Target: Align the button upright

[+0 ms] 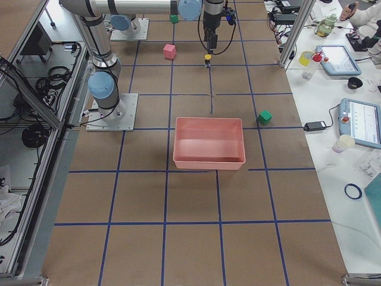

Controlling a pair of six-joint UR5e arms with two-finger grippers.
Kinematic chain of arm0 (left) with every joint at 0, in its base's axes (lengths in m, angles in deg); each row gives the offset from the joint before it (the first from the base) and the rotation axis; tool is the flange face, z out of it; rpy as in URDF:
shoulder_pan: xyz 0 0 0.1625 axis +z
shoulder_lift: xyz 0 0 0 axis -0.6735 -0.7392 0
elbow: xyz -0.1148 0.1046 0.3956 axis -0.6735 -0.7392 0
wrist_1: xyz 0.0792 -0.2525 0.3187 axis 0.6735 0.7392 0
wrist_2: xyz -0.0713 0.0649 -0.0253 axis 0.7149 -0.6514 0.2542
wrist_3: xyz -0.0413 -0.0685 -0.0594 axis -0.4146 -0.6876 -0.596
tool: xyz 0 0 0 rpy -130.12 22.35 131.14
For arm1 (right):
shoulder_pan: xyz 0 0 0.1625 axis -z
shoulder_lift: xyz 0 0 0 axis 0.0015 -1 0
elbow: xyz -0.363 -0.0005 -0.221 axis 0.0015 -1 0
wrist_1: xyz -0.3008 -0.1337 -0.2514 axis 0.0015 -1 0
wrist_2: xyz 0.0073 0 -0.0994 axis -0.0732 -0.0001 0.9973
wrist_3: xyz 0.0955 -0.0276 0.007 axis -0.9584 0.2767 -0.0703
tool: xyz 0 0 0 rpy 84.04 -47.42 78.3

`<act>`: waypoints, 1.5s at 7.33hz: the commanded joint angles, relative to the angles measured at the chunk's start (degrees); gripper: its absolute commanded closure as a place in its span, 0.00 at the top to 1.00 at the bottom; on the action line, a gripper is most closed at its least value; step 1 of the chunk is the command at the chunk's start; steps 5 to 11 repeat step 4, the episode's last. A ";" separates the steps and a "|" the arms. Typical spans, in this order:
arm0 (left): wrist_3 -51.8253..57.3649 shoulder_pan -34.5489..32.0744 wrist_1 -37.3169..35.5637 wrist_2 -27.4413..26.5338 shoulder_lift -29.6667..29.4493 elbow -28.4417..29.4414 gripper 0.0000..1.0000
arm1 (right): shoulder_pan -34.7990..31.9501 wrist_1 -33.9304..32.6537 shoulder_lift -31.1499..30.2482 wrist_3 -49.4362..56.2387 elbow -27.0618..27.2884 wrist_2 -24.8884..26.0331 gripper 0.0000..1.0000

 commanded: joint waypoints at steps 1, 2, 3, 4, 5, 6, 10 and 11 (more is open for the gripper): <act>-1.58 0.00 0.01 1.57 -0.05 0.00 1.00 | 0.01 0.07 -0.02 -0.01 0.00 -0.01 1.00; -1.58 0.00 0.10 1.59 -0.05 -0.09 1.00 | -0.08 0.07 -0.02 -0.01 0.00 0.07 1.00; -1.49 0.08 0.10 1.50 0.04 -0.09 1.00 | -0.08 0.07 -0.02 -0.01 0.00 0.16 1.00; -1.14 0.08 0.10 1.32 0.12 -0.09 1.00 | -0.08 -0.02 -0.02 -0.01 0.00 0.16 1.00; -1.14 0.08 0.10 1.32 0.12 -0.09 1.00 | -0.08 -0.02 -0.02 -0.01 0.00 0.16 1.00; -1.14 0.08 0.10 1.32 0.12 -0.09 1.00 | -0.08 -0.02 -0.02 -0.01 0.00 0.16 1.00; -1.14 0.08 0.10 1.32 0.12 -0.09 1.00 | -0.08 -0.02 -0.02 -0.01 0.00 0.16 1.00; -1.14 0.08 0.10 1.32 0.12 -0.09 1.00 | -0.08 -0.02 -0.02 -0.01 0.00 0.16 1.00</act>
